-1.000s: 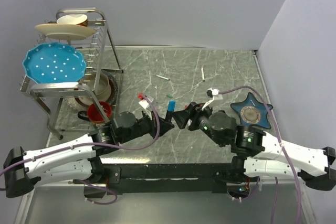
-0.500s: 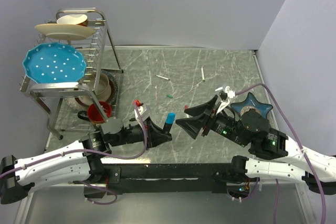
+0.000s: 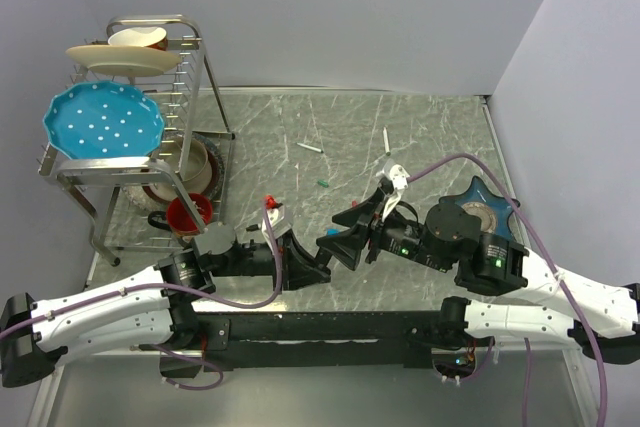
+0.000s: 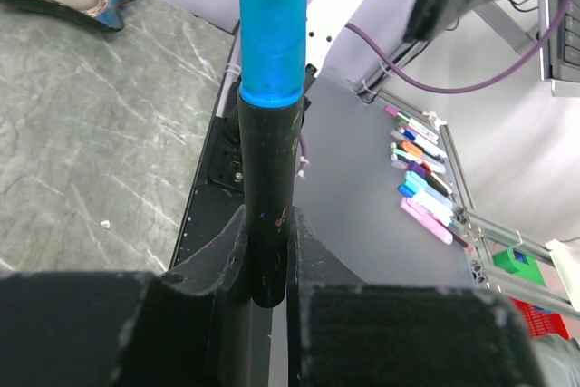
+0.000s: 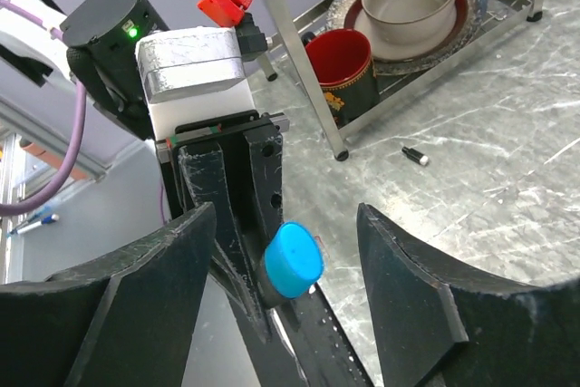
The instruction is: Insert the pens into the pen caps
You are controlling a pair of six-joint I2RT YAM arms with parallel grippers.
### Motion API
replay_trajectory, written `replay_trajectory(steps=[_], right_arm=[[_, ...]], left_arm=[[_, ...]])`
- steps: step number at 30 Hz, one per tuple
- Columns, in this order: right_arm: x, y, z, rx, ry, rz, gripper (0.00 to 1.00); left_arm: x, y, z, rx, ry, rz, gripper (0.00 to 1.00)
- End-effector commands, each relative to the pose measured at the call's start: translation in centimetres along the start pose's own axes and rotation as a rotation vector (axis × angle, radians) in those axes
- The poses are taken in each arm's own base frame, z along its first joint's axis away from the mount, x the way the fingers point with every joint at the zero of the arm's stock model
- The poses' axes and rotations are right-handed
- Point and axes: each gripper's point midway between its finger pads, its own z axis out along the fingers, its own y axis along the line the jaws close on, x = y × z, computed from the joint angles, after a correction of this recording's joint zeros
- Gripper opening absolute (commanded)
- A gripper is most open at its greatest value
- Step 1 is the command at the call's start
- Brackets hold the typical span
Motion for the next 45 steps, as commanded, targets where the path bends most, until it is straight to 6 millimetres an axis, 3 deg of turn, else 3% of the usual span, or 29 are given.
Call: replay_trajectory(steps=[1,13,19,23,28,32,35,36,38,42,45], right_arm=[[-1.9,1.0,-0.8,-0.045,-0.05,-0.023,0.68],[-1.1,1.5,-0.9,-0.086,-0.055,0.005,0.54],[-0.1,1.2,-0.5,-0.078,-0.024,-0.004,0.61],[-0.1,1.3,-0.5,-0.082,-0.026,-0.007,0.6],[0.1,1.4,-0.4,-0.1,-0.028,-0.02,0.49],[1.6,1.9,-0.1,-0.137,0.01,-0.015,0.37],[3.0,1.9,0.2,-0.156,0.042,0.005,0.22],[3.4,1.9,0.2,-0.158,0.049,0.017,0.09],[4.5,1.8,0.3,-0.161,0.071,0.03,0.0],[5.8,1.8,0.3,-0.177,0.076,0.089,0.0],[8.1,1.3,0.5,-0.171,0.138,0.095,0.0]], left_arm=[[-1.6,-1.7,0.0,0.08,-0.044,0.055,0.01],[-1.7,-1.8,0.1,0.09,-0.047,0.059,0.01],[-1.7,-2.1,0.2,0.109,-0.044,0.065,0.01],[-1.6,-2.1,0.3,0.114,-0.037,0.068,0.01],[-1.7,-2.1,0.3,0.117,-0.045,0.072,0.01],[-1.7,-2.1,0.4,0.12,-0.044,0.073,0.01],[-2.2,-2.2,0.4,0.116,-0.06,0.083,0.01],[-2.6,-2.0,0.5,0.098,-0.075,0.083,0.01],[-3.1,-1.6,0.5,0.068,-0.091,0.09,0.01],[-4.6,-0.8,0.9,0.006,-0.132,0.097,0.01],[-5.8,-0.5,1.4,-0.018,-0.15,0.102,0.01]])
